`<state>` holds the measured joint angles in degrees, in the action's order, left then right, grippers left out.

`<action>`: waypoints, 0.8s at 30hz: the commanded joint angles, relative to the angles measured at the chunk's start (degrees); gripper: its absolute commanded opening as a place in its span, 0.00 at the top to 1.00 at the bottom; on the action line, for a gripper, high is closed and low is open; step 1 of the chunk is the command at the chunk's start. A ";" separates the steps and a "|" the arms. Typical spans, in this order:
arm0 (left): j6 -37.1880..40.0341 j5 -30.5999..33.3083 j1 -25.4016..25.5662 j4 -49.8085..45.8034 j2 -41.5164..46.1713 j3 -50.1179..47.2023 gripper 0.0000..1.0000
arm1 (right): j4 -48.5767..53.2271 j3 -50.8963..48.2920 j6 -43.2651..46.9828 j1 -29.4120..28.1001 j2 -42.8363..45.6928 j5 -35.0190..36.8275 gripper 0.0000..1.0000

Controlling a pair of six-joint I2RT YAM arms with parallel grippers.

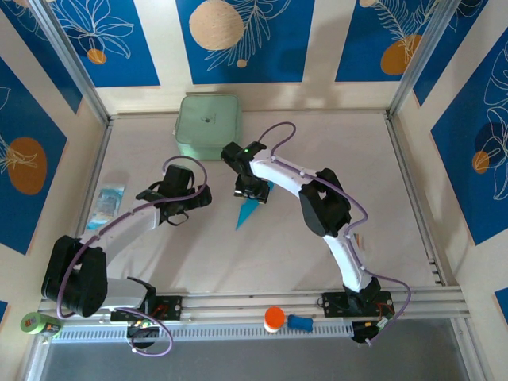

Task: Fold a paper plane with a square sheet of paper (pick it up from the middle)
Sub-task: Turn over the paper plane at the center of the table.

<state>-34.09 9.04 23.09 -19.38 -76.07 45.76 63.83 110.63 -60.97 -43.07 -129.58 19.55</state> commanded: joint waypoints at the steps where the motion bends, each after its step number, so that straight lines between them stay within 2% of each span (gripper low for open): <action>1: 0.83 -1.10 -0.84 -0.70 0.29 -0.63 0.01 | 4.17 1.54 -2.80 -0.25 -0.41 2.38 0.46; 16: 0.71 -1.75 -1.28 -0.75 -0.06 0.30 0.01 | 6.11 1.00 -4.76 0.07 0.18 2.73 0.77; 24: 0.22 -2.26 -1.80 -0.50 0.31 0.12 0.01 | 4.53 -1.05 -4.62 0.40 2.12 2.61 0.80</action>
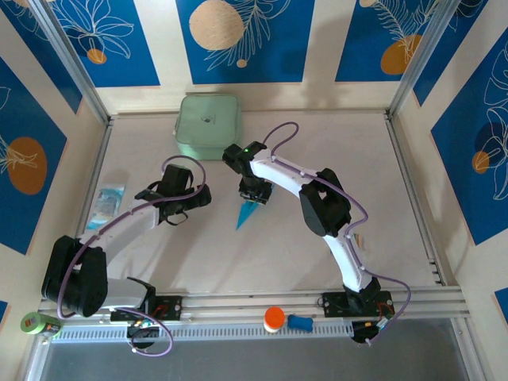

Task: Fold a paper plane with a square sheet of paper (pick it up from the middle)
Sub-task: Turn over the paper plane at the center of the table.

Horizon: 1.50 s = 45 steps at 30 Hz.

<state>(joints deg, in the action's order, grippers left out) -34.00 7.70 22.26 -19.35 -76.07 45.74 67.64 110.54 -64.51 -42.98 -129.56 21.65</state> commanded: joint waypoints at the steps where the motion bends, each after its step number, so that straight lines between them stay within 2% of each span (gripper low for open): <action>1: 0.16 -1.01 -0.99 -0.59 0.36 0.14 0.01 | 0.42 -1.38 -1.11 0.36 2.25 0.22 0.82; 5: -0.61 -1.74 -1.44 -0.81 0.79 0.14 0.01 | -2.20 -3.86 0.48 0.79 3.84 -0.79 0.98; 9: -1.47 -4.00 -2.46 -0.79 1.94 -0.21 0.01 | -11.00 -9.40 6.57 1.64 9.06 -3.91 1.00; 13: -1.93 -7.09 -3.56 0.20 3.29 -1.13 0.01 | -26.85 -19.39 14.83 3.36 16.72 -13.73 1.00; 15: -2.34 -9.19 -4.14 1.27 3.81 -1.78 0.01 | -34.32 -24.04 17.58 4.73 19.30 -20.81 1.00; 18: -3.25 -12.87 -4.59 3.35 4.12 -2.79 0.01 | -43.01 -28.14 19.32 6.78 20.28 -32.05 1.00; 21: -4.94 -16.21 -4.77 5.66 4.06 -3.92 0.01 | -50.38 -31.73 19.29 7.93 20.09 -39.98 1.00; 26: -9.41 -21.63 -4.77 11.83 2.96 -7.19 0.01 | -58.85 -36.37 18.33 9.21 18.89 -47.53 1.00; 32: -15.35 -29.29 -4.77 21.91 -1.71 -9.96 0.18 | -61.57 -39.60 18.63 10.34 16.04 -50.66 0.99; 41: -20.64 -34.86 -4.07 30.36 -9.40 -9.62 0.45 | -64.13 -43.83 18.47 12.13 14.29 -51.00 0.99; 45: -21.49 -36.52 -3.64 32.51 -11.65 -8.83 0.51 | -63.87 -43.85 18.72 12.22 14.29 -50.79 0.99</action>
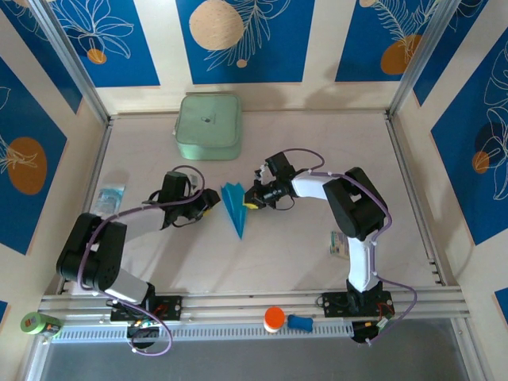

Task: Fold a paper plane with a square sheet of paper (pick it up from the middle)
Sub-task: Turn over the paper plane at the center of the table, then move a paper plane to the center of the table.

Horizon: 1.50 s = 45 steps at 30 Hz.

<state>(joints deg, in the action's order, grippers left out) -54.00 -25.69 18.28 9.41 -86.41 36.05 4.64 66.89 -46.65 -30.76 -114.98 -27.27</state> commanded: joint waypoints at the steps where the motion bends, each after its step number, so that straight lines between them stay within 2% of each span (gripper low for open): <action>1: -1.61 -3.39 0.52 4.10 -1.73 1.12 0.51 | -0.67 -0.13 1.02 -0.03 -0.28 -1.78 0.99; 9: -1.16 -3.42 1.67 2.36 -5.00 3.82 0.51 | 0.15 0.26 1.62 0.00 -0.39 -1.41 0.99; 16: 0.62 -1.46 3.07 -4.26 -7.44 7.82 0.59 | 1.75 0.89 2.18 -0.35 -0.55 -0.45 0.99; 20: 1.44 0.98 3.76 -9.19 -8.42 9.99 0.69 | 2.40 1.22 2.44 -0.40 -0.47 0.10 0.99; 29: -0.34 4.83 3.87 -10.73 -7.33 9.09 0.99 | 1.79 -0.46 1.15 -0.02 1.22 2.73 1.00; 38: -4.12 9.13 3.87 -4.88 -2.29 2.38 1.00 | -0.44 -4.50 -1.00 0.61 3.96 6.11 1.00; 45: -6.02 9.57 3.89 -2.69 -2.84 -0.19 1.00 | -1.58 -6.29 -3.37 0.48 3.93 6.02 0.99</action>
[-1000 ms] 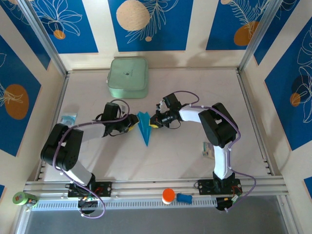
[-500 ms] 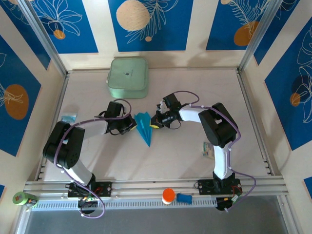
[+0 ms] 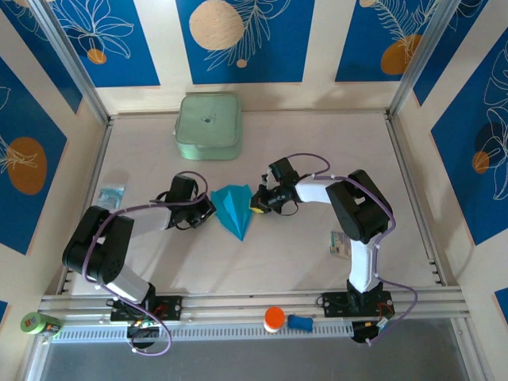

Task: Fold a paper plane with a square sheet of paper (pick it up from the middle)
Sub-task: Move a paper plane to the center of the table.

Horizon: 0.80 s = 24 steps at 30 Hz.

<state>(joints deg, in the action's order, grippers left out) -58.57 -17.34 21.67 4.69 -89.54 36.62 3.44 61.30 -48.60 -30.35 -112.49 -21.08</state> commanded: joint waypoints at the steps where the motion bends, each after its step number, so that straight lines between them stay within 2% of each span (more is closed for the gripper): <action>1: -1.61 1.26 0.52 2.29 0.09 -0.91 1.00 | -0.51 -0.82 -1.62 0.03 1.39 -0.19 0.99; 7: -0.10 -1.27 0.59 1.85 -1.17 1.28 0.99 | -0.07 -0.14 -1.25 -0.24 0.95 -1.22 0.99; 11: 2.16 -2.43 0.49 -1.18 0.92 2.74 0.82 | 0.85 0.87 -0.73 -0.39 0.89 -1.69 0.99; 16: 4.40 -3.91 0.96 -5.48 5.84 2.54 0.67 | 1.99 1.97 -0.27 -0.85 0.91 -1.60 0.98; 19: 4.85 -3.45 2.24 -7.73 8.68 1.60 0.64 | 2.62 2.75 0.03 -1.18 0.55 -1.34 0.98; 24: 4.18 -3.12 5.55 -6.34 10.44 0.12 0.59 | 3.06 3.63 0.09 -1.37 -0.17 -1.42 0.98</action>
<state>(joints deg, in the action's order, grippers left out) -55.02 -19.73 25.52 -0.49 -79.59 38.02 4.56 63.66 -49.45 -31.40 -112.49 -21.21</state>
